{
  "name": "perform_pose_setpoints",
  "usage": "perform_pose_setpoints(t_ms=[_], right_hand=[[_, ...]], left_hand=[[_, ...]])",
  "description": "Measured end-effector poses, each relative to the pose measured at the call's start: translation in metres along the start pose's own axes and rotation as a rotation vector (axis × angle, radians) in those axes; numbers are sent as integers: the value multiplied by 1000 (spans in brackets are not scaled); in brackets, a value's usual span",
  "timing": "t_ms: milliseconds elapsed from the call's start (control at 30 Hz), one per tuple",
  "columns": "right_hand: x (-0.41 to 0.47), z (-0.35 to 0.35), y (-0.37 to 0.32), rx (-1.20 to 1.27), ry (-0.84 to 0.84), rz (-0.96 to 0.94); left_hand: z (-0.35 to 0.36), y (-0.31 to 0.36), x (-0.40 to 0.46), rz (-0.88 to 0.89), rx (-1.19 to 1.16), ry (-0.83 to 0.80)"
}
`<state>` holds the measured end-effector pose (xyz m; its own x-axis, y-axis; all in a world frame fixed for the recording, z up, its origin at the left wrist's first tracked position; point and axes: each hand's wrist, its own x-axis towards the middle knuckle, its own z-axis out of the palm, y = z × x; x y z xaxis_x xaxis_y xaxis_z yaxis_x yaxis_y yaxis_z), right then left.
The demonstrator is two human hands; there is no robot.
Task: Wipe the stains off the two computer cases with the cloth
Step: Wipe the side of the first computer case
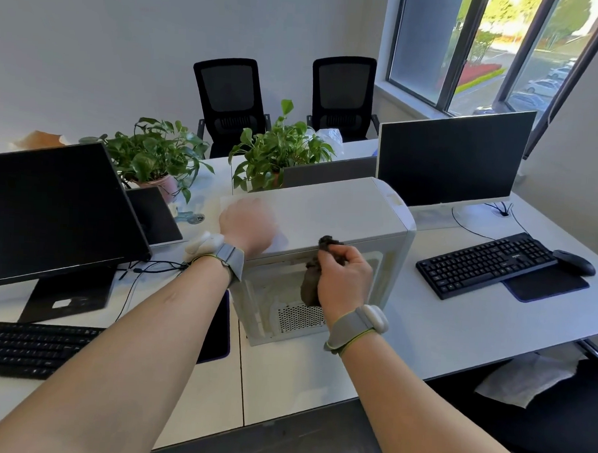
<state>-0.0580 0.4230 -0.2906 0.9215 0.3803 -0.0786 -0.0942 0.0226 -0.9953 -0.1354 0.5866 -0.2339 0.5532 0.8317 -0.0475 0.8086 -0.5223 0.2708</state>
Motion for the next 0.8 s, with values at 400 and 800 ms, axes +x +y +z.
perform_pose_setpoints(t_ms=[400,800], right_hand=[[-25,24,11,-113,-129,-72],[-41,37,12,-377,-234,-195]], left_hand=[[-12,-23,6,96,-413,-72],[-15,-27,-4,53,-912,-134]])
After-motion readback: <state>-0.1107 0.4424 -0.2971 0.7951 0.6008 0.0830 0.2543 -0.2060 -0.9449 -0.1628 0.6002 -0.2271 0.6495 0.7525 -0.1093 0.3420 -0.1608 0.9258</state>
